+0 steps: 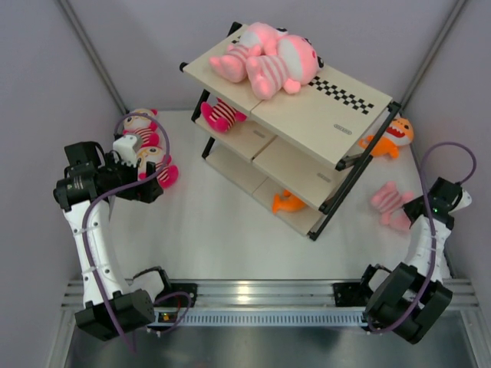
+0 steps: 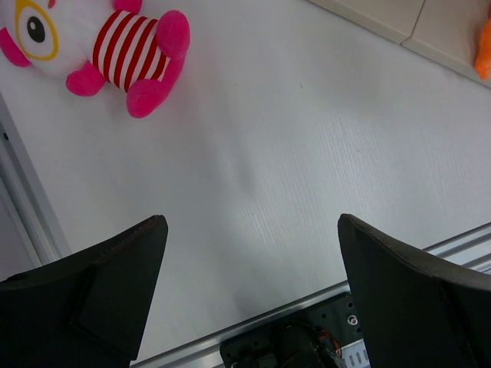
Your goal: Place and organize the stuffed toys onto the shelf
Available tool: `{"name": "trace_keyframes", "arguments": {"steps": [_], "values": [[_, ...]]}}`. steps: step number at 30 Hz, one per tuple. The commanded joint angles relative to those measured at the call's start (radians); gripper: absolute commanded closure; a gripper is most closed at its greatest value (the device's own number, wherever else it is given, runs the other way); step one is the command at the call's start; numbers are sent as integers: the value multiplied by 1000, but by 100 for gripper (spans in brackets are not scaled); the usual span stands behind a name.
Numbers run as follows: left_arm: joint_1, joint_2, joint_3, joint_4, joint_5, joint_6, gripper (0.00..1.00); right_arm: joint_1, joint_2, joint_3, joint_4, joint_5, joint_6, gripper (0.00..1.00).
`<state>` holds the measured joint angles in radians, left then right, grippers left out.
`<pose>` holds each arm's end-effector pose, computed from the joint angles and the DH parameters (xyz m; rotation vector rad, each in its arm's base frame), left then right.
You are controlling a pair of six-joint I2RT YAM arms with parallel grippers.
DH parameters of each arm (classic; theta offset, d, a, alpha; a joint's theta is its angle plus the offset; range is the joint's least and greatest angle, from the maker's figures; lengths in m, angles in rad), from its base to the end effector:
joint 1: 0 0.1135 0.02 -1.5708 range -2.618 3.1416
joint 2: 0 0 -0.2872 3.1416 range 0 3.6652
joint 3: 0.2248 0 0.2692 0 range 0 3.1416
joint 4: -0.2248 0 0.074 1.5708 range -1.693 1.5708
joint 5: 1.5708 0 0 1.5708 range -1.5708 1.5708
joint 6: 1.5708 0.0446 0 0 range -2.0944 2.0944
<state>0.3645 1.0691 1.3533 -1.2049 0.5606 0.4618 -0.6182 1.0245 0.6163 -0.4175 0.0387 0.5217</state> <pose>0.1809 0.0437 0.4075 0.3374 2.3048 -0.2976 0.1749 -0.1265 0.2227 1.3090 2.0088 -0.0915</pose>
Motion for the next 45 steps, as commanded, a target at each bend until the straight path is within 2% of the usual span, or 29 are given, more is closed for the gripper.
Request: {"name": "trace_keyframes", "arguments": {"steps": [1,5,6,8,9,11,12,14,17,18,22,25,30,35,39,45], "values": [[-1,-11,-3,30,-7,17,1,0,-102,170,-41,16,6,100],[-1,-6,-5,30,2,6,1,6,-152,390,-90,35,-6,100],[-1,-8,-8,30,-1,3,1,9,-144,499,-98,30,-11,100],[-2,-17,-31,30,-10,5,1,20,-91,633,-159,9,-32,100],[-2,-20,-40,31,-16,5,1,28,-67,777,-181,3,-43,100],[-1,-18,-74,33,-27,12,1,52,3,920,-243,-14,-74,100],[-1,-20,-85,39,-30,17,1,87,28,1056,-263,-22,-84,100],[-1,-38,-123,77,-45,15,1,153,89,1230,-299,-97,-116,100],[-1,-63,-187,143,-56,-5,1,239,147,1374,-303,-230,-147,100],[-1,-66,-219,189,-63,-29,1,250,158,1399,-300,-344,-147,100],[-2,-75,-279,266,-125,-83,1,317,229,1584,-368,-500,-152,100],[-1,-100,-304,306,-128,-92,1,395,235,1606,-397,-562,-164,100],[-1,-113,-303,314,-123,-97,1,530,259,1649,-538,-501,-233,100],[-1,-113,-299,315,-114,-109,1,765,293,1680,-636,-320,-327,100],[-1,-115,-293,314,-114,-126,1,967,443,1860,-783,-165,-419,100],[-1,-100,-296,314,-113,-147,1,1003,373,1802,-773,-60,-480,100]]}}
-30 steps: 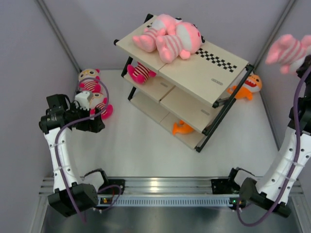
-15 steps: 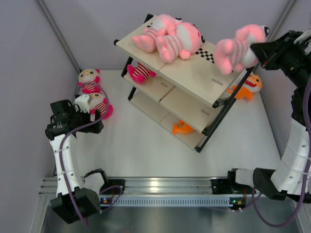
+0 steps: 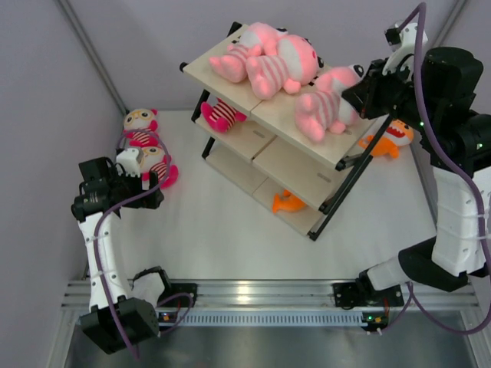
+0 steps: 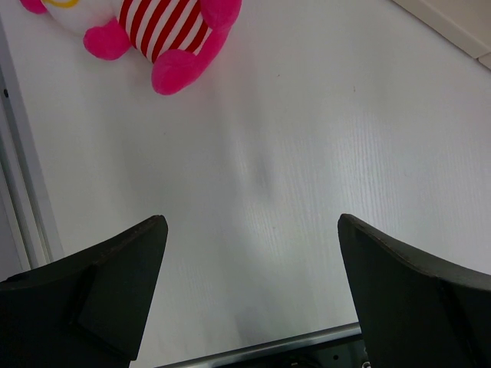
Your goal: Place and organize the stuffed toys onto the shelf
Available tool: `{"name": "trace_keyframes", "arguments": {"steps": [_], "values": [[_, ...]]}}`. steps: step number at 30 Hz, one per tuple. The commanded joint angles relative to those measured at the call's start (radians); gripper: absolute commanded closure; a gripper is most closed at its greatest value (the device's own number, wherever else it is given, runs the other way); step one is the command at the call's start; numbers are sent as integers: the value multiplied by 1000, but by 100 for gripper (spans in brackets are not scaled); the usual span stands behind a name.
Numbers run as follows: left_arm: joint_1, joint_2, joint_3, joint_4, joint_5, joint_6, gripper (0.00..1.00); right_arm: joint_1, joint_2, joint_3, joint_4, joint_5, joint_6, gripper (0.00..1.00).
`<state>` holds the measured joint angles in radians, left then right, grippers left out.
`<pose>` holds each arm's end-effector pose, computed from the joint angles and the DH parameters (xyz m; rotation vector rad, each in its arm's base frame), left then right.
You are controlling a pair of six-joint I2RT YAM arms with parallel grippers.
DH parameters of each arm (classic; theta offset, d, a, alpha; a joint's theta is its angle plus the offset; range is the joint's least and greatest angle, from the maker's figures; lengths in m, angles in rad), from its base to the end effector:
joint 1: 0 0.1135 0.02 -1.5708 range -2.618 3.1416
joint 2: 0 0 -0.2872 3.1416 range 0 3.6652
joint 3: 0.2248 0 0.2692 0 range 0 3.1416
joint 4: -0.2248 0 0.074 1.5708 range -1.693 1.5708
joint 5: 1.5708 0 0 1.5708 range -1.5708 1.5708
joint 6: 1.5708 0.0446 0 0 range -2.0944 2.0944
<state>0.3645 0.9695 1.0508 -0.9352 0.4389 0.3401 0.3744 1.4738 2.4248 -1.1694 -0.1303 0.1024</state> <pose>0.1837 0.0498 0.3452 0.1656 2.3233 -0.1859 0.1944 0.0826 0.6222 -0.3389 1.7786 0.4572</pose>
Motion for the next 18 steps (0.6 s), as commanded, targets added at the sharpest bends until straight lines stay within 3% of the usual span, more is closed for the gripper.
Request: {"name": "trace_keyframes", "arguments": {"steps": [1,4,5,6,7,8,10,18], "values": [[-2,11,3,45,17,-29,1,12,-84,-33,-3,98,-58,100],[-1,24,-2,45,26,-30,1,11,-70,-70,-19,77,-53,99],[-2,26,-2,45,24,-29,1,12,-41,-47,-30,75,-61,92],[-2,28,-3,45,21,-30,1,14,-32,-43,-36,70,-61,80],[-1,26,-6,45,18,-30,1,12,-29,-43,-33,49,-61,51],[-2,20,-8,45,15,-29,1,12,-27,-46,-21,43,-61,38],[-1,17,-17,45,12,-26,1,14,-30,-46,-4,38,-63,23],[-1,26,-28,45,20,-23,1,14,-154,-81,181,95,-67,10]]}}
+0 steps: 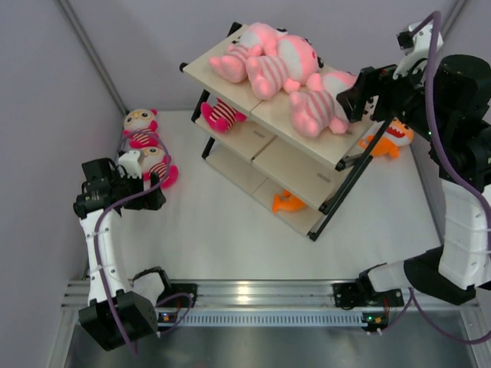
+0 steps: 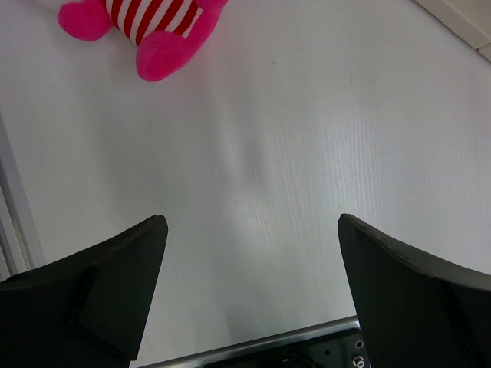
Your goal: Place and organize the stuffed toys onto the shelf
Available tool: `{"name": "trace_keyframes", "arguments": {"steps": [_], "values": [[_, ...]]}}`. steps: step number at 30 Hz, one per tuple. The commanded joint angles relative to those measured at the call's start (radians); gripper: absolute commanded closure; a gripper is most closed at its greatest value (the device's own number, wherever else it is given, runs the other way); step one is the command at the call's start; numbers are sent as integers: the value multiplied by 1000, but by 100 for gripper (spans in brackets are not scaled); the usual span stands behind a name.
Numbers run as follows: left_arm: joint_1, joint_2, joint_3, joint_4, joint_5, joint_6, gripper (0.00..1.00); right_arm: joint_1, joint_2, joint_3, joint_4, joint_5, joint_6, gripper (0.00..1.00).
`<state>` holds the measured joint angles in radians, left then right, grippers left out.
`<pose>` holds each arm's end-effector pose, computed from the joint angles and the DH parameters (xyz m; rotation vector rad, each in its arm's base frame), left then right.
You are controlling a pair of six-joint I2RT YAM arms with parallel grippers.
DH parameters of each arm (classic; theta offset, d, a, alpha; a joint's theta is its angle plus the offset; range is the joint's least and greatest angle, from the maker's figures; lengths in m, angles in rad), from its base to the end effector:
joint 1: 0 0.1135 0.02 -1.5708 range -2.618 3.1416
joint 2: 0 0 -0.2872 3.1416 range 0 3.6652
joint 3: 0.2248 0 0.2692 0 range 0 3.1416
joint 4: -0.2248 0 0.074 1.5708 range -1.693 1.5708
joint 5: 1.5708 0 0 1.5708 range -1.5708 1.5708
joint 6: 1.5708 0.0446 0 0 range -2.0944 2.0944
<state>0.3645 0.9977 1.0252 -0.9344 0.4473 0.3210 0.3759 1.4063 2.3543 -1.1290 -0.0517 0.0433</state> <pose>0.1894 0.0516 0.3321 0.1340 2.3689 -0.2327 0.1795 0.0733 0.6236 -0.3295 1.7336 0.3506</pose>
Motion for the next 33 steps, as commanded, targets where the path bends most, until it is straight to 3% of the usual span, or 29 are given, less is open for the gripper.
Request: {"name": "trace_keyframes", "arguments": {"steps": [1,7,9,12,13,16,20,26,33], "values": [[-1,-4,-1,45,13,-3,1,11,-101,-16,161,13,-3,8],[-1,-19,1,45,1,-8,1,12,-174,-55,260,-109,33,8],[-1,-22,1,43,-7,-14,1,11,-225,-156,296,-143,21,8],[1,-24,6,45,-48,-23,1,12,-331,-350,376,46,1,7],[-1,-24,7,43,-61,-22,1,12,-349,-390,386,222,-9,5],[-1,-33,10,45,-105,-23,1,9,-392,-506,408,477,-22,4],[-1,-44,10,43,-107,-22,1,-8,-374,-555,382,618,-7,4],[-1,-18,-5,54,-99,9,1,-120,-392,-581,400,566,61,4],[-1,154,-16,239,-265,46,1,-124,-498,-651,491,366,44,4]]}}
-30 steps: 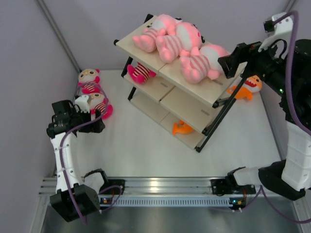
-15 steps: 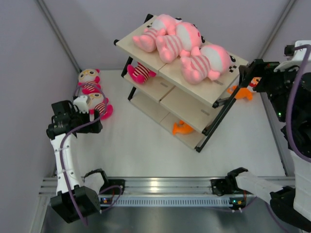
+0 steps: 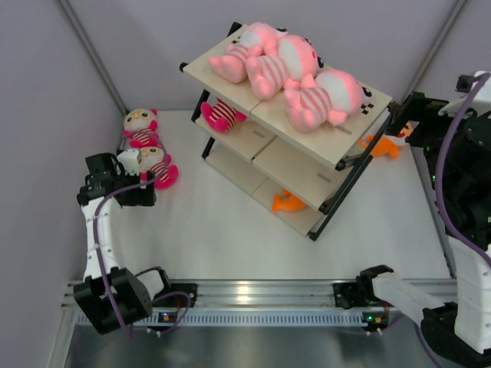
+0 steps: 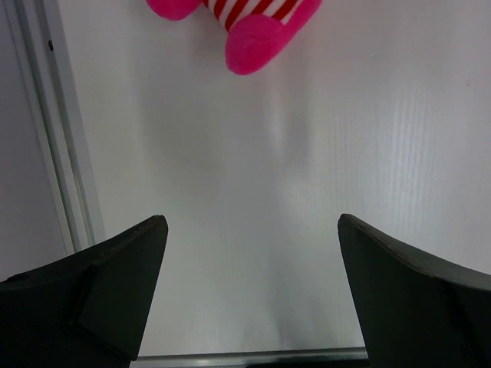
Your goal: Place and organize the stuffed toys onto the shelf
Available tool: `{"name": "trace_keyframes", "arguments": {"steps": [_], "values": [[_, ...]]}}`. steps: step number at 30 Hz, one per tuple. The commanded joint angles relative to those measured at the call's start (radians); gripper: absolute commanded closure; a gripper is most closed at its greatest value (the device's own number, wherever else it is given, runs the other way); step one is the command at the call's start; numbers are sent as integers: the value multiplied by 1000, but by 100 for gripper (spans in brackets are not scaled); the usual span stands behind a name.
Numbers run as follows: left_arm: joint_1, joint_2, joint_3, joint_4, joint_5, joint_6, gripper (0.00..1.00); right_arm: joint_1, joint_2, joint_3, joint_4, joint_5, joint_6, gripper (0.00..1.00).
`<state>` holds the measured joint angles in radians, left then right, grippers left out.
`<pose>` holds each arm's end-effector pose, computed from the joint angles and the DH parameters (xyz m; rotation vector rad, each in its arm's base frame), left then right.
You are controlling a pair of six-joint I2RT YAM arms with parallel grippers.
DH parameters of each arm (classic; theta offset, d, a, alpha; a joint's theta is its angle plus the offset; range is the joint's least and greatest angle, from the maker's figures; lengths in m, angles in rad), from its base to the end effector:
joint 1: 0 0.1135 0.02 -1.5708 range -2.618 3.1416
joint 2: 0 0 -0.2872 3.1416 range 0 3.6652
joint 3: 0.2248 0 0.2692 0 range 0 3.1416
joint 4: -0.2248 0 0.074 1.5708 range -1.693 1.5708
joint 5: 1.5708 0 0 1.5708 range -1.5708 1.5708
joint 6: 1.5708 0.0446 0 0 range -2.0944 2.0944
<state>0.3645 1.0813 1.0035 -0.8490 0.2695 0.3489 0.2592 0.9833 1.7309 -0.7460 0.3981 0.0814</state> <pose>0.2112 0.0679 0.3128 0.0917 2.4494 -0.0258 0.1277 0.0160 0.5752 0.1730 1.5599 -0.0447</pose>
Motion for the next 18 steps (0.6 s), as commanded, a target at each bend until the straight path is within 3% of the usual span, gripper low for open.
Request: {"name": "trace_keyframes", "arguments": {"steps": [1,7,12,15,18], "values": [[-1,97,20,177,-105,16,1,-8,-96,-51,126,-81,6,3],[-15,366,236,263,-138,-37,2,-8,-227,-215,237,-42,-12,3],[-117,522,358,263,-141,-22,4,-8,-221,-229,218,-38,-35,3],[-205,592,365,260,-203,22,10,-8,-206,-234,209,-41,-38,4],[-288,550,254,263,-231,123,16,-8,-202,-248,203,-64,-54,3]]}}
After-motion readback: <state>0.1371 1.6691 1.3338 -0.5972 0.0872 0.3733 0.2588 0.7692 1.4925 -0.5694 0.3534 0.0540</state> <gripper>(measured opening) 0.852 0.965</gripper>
